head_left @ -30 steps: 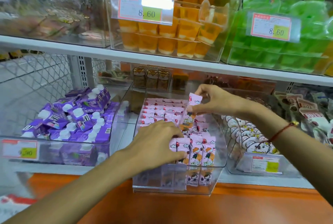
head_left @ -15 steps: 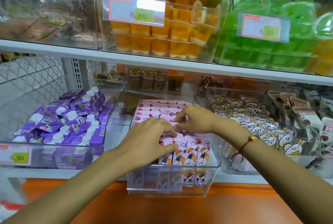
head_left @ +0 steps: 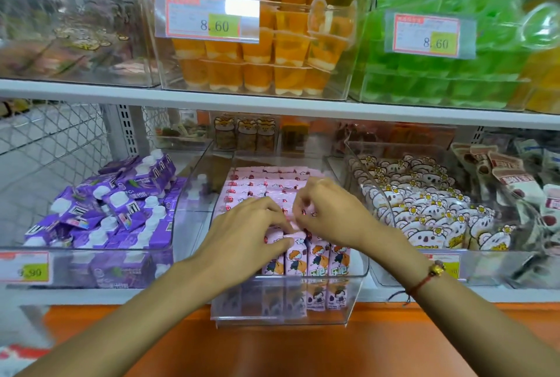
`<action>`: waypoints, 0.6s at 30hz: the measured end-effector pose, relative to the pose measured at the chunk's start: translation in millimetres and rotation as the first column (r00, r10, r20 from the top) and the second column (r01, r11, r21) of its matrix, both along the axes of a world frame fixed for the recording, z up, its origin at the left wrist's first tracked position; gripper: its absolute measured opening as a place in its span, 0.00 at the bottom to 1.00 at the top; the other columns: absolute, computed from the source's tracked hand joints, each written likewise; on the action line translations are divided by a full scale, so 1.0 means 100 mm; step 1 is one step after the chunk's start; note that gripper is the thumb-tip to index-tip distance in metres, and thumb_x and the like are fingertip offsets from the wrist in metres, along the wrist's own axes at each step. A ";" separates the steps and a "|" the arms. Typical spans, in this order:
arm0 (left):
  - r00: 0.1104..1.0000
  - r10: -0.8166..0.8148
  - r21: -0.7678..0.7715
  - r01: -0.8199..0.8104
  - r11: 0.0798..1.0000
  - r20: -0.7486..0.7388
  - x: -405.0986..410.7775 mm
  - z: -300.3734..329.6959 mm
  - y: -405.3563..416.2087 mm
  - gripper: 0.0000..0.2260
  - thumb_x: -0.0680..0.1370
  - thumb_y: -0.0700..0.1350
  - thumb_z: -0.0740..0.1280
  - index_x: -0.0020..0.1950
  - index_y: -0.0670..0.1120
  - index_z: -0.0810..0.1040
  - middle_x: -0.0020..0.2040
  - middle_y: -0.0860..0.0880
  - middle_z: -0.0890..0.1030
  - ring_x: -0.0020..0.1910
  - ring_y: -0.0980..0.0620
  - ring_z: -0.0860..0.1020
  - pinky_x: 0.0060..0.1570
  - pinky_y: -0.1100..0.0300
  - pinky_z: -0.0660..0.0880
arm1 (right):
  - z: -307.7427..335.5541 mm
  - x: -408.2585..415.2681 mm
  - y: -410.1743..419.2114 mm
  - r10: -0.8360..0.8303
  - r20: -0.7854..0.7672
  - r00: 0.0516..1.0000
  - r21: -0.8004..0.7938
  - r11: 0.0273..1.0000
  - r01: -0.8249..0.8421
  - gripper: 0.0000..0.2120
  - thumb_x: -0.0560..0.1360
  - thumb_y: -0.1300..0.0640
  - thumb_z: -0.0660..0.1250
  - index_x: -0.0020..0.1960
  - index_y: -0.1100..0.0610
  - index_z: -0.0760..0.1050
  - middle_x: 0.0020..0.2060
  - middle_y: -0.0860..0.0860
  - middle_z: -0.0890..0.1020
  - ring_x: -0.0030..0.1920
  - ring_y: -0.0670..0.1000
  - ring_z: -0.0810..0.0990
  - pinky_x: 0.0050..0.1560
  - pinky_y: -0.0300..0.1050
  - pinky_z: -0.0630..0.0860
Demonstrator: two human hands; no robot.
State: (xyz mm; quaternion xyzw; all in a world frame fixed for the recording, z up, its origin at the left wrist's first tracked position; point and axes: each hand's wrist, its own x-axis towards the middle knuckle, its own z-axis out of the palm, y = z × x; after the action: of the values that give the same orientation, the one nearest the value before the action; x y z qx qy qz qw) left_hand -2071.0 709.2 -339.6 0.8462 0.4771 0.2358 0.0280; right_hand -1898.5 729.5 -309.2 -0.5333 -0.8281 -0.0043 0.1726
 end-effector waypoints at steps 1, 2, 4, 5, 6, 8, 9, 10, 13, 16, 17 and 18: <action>1.000 0.007 0.005 -0.007 1.000 0.006 0.00 -0.01 0.00 0.11 0.75 0.59 0.66 0.55 0.59 0.80 0.56 0.63 0.76 0.55 0.62 0.70 0.39 0.68 0.62 | 0.00 0.01 -0.02 -0.009 -0.115 0.993 0.021 1.000 0.012 0.06 0.78 0.53 0.64 0.44 0.55 0.75 0.40 0.48 0.78 0.43 0.49 0.78 0.43 0.46 0.74; 1.000 0.012 0.010 -0.012 1.000 0.015 0.00 -0.01 0.00 0.10 0.75 0.59 0.67 0.54 0.59 0.80 0.56 0.63 0.76 0.56 0.62 0.71 0.39 0.67 0.63 | 0.02 0.02 -0.05 -0.011 -0.267 0.964 0.029 0.999 0.020 0.06 0.79 0.54 0.63 0.45 0.55 0.74 0.39 0.48 0.80 0.40 0.48 0.80 0.42 0.45 0.75; 0.995 0.026 0.024 -0.028 0.999 0.092 0.01 -0.01 -0.03 0.09 0.75 0.58 0.67 0.54 0.59 0.78 0.54 0.63 0.76 0.54 0.62 0.72 0.40 0.69 0.65 | 0.08 0.04 -0.12 0.007 -0.531 0.847 0.065 0.997 0.033 0.06 0.80 0.55 0.63 0.46 0.57 0.72 0.38 0.49 0.81 0.40 0.47 0.82 0.43 0.45 0.77; 0.981 0.036 0.016 -0.040 0.999 0.189 0.02 0.00 -0.05 0.08 0.75 0.57 0.67 0.54 0.59 0.78 0.52 0.63 0.77 0.52 0.62 0.73 0.41 0.70 0.67 | 0.11 0.05 -0.17 0.021 -0.613 0.789 0.110 0.992 0.059 0.07 0.79 0.54 0.63 0.47 0.58 0.72 0.38 0.49 0.81 0.40 0.47 0.82 0.43 0.46 0.78; 0.945 0.048 -0.013 -0.046 0.999 0.324 0.02 0.02 -0.07 0.07 0.76 0.54 0.67 0.54 0.59 0.77 0.51 0.63 0.77 0.49 0.62 0.75 0.42 0.68 0.71 | 0.13 0.07 -0.21 0.048 -0.677 0.734 0.165 0.982 0.089 0.07 0.79 0.54 0.63 0.47 0.58 0.73 0.38 0.49 0.80 0.39 0.47 0.81 0.42 0.45 0.78; 0.812 0.070 -0.090 -0.021 0.996 0.580 0.02 0.07 -0.12 0.07 0.77 0.50 0.66 0.55 0.59 0.75 0.49 0.60 0.79 0.46 0.61 0.79 0.45 0.61 0.76 | 0.19 0.09 -0.30 0.120 -0.782 0.612 0.259 0.955 0.144 0.06 0.79 0.55 0.64 0.46 0.57 0.72 0.36 0.49 0.79 0.35 0.47 0.78 0.36 0.45 0.75; 0.756 0.074 -0.113 0.000 0.994 0.651 0.02 0.10 -0.15 0.08 0.77 0.51 0.65 0.56 0.59 0.75 0.49 0.60 0.79 0.46 0.62 0.79 0.46 0.62 0.77 | 0.22 0.10 -0.33 0.142 -0.833 0.535 0.267 0.950 0.163 0.05 0.79 0.56 0.64 0.45 0.56 0.72 0.35 0.49 0.78 0.33 0.47 0.77 0.35 0.43 0.74; 0.719 0.078 -0.131 0.019 0.991 0.691 0.02 0.12 -0.18 0.09 0.76 0.54 0.64 0.56 0.60 0.74 0.50 0.60 0.78 0.46 0.62 0.79 0.45 0.65 0.76 | 0.23 0.11 -0.36 0.137 -0.883 0.449 0.232 0.959 0.165 0.05 0.79 0.57 0.64 0.45 0.56 0.72 0.34 0.48 0.77 0.33 0.46 0.76 0.35 0.42 0.72; 0.698 0.090 -0.190 0.066 0.980 0.711 0.02 0.16 -0.27 0.18 0.69 0.65 0.64 0.57 0.63 0.73 0.52 0.60 0.77 0.47 0.62 0.79 0.43 0.70 0.75 | 0.21 0.07 -0.38 -0.050 -0.972 0.229 -0.041 0.998 0.041 0.06 0.78 0.61 0.64 0.43 0.55 0.74 0.31 0.48 0.78 0.34 0.46 0.76 0.37 0.40 0.73; 0.716 0.086 -0.195 0.072 0.978 0.693 0.03 0.13 -0.32 0.22 0.63 0.68 0.67 0.54 0.63 0.75 0.50 0.64 0.77 0.47 0.60 0.78 0.45 0.61 0.77 | 0.13 -0.02 -0.39 -0.174 -0.964 0.200 -0.189 0.980 -0.060 0.06 0.78 0.63 0.63 0.42 0.57 0.74 0.33 0.52 0.78 0.37 0.49 0.77 0.41 0.42 0.75; 0.720 0.071 -0.180 0.075 0.981 0.690 0.03 0.12 -0.32 0.23 0.62 0.68 0.69 0.54 0.62 0.76 0.49 0.65 0.77 0.46 0.60 0.78 0.43 0.60 0.78 | 0.12 -0.04 -0.40 -0.189 -0.962 0.196 -0.206 0.976 -0.068 0.06 0.77 0.63 0.63 0.42 0.57 0.74 0.34 0.53 0.78 0.38 0.49 0.77 0.42 0.42 0.75; 0.730 0.051 -0.154 0.075 0.985 0.681 0.04 0.12 -0.32 0.23 0.62 0.68 0.72 0.53 0.61 0.77 0.49 0.66 0.77 0.45 0.60 0.78 0.41 0.61 0.78 | 0.12 -0.06 -0.40 -0.201 -0.962 0.184 -0.217 0.973 -0.076 0.06 0.78 0.63 0.63 0.43 0.57 0.74 0.35 0.54 0.79 0.36 0.49 0.77 0.42 0.41 0.75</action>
State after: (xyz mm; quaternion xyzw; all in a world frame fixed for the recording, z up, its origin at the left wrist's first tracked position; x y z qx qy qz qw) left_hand -2067.5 677.0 -327.8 0.6978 0.4463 0.4880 0.2753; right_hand -1904.0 689.2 -297.1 -0.4616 -0.4994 0.4194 0.6013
